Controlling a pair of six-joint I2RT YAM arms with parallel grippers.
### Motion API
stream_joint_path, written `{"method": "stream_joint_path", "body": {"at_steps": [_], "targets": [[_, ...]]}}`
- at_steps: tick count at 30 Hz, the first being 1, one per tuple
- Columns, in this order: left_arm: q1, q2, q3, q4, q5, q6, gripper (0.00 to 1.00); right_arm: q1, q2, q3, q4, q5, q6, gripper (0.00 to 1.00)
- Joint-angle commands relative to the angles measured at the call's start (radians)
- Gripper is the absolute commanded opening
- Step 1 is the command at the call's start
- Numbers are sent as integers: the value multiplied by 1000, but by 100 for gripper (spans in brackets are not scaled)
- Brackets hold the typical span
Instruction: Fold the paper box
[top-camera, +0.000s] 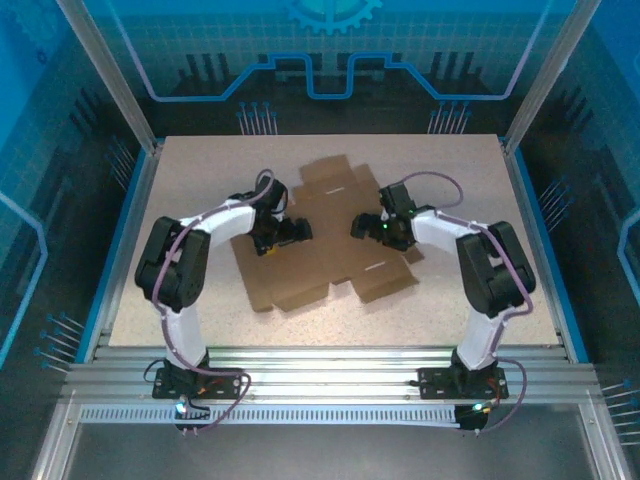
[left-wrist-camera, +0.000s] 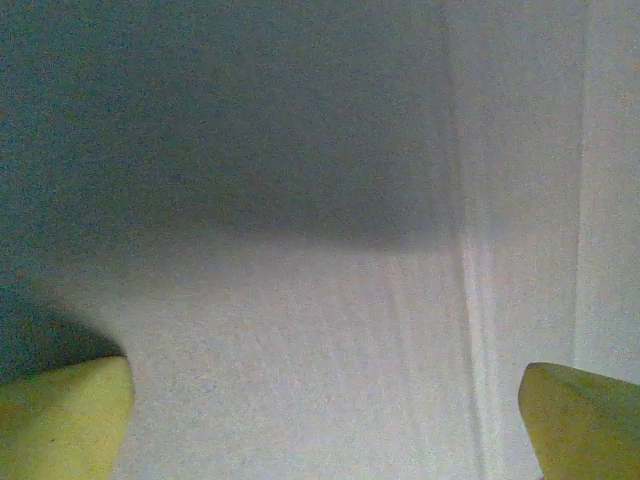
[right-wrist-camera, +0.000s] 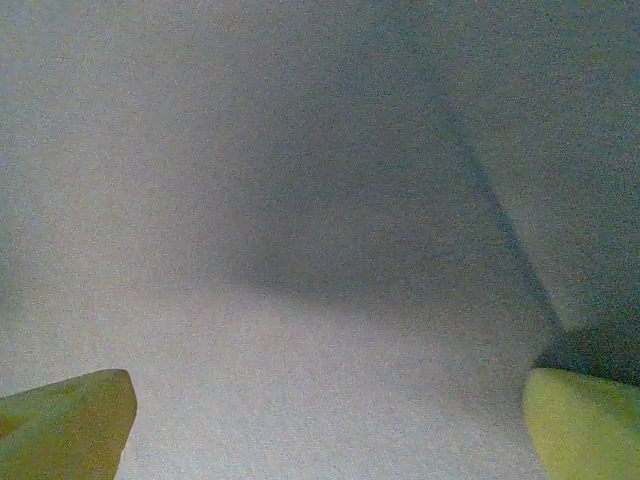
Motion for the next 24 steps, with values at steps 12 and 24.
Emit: {"method": "stream_joint_path", "body": {"at_steps": [12, 24], "targets": [[-101, -272, -60, 13, 47, 25, 99, 45, -118, 81, -41, -131, -98, 100], [-69, -253, -57, -63, -38, 180, 99, 144, -410, -201, -102, -22, -51, 100]]}}
